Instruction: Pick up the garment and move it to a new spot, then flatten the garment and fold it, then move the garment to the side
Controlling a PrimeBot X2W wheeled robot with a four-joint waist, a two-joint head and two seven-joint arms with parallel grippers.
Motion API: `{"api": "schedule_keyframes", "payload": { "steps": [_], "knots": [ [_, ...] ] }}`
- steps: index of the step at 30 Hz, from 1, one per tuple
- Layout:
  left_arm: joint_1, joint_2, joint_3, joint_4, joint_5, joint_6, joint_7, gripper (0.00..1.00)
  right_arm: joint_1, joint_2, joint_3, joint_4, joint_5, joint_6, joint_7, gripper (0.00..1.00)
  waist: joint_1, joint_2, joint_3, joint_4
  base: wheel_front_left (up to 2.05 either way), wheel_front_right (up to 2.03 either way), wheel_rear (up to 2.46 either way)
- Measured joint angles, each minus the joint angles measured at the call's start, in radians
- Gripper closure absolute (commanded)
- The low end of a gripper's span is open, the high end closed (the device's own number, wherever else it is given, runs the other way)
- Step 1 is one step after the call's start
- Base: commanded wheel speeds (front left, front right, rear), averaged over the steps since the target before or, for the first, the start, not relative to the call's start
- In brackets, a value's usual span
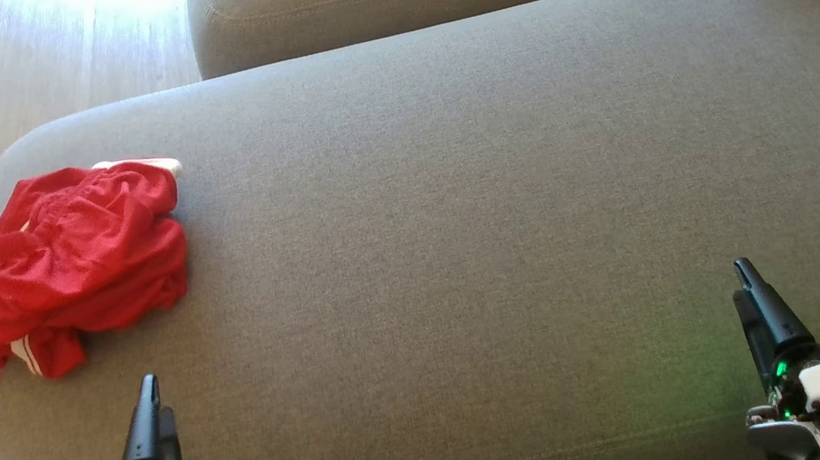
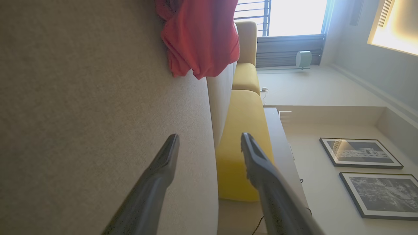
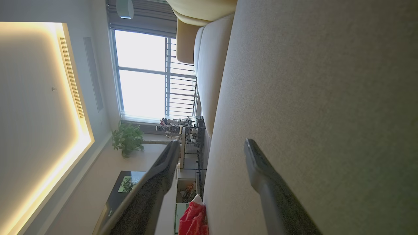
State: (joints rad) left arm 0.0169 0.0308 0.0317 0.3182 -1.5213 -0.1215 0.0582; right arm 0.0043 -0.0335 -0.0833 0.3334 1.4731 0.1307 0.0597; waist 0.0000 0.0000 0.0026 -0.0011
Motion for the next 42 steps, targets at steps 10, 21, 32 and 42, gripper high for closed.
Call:
{"api": "schedule_keyframes", "payload": {
  "steps": [10,21,32,42],
  "knots": [
    [0.000,0.000,-0.008,-0.051,0.185,0.008,-0.030,0.00,-0.001,0.000,0.028,-0.042,-0.181,0.000,-0.026,0.00,0.0000,0.0000,0.006,-0.001,0.00,0.00,0.00],
    [0.000,0.000,-0.032,-0.078,0.379,0.053,-0.061,0.00,-0.014,0.000,0.058,-0.093,-0.341,0.000,-0.062,0.00,0.0000,0.0000,0.011,-0.008,0.00,0.00,0.00],
    [-0.002,0.000,-0.047,-0.126,0.500,0.088,-0.088,0.00,-0.017,0.000,0.073,-0.122,-0.491,0.000,-0.088,0.00,0.0000,0.0000,0.022,-0.011,0.00,0.00,0.00],
    [-0.001,0.000,-0.067,-0.153,0.643,0.097,-0.118,0.00,-0.024,-0.001,0.099,-0.142,-0.627,0.000,-0.119,0.00,0.0000,0.0000,0.015,-0.019,0.00,0.00,0.00]
  ]
}}
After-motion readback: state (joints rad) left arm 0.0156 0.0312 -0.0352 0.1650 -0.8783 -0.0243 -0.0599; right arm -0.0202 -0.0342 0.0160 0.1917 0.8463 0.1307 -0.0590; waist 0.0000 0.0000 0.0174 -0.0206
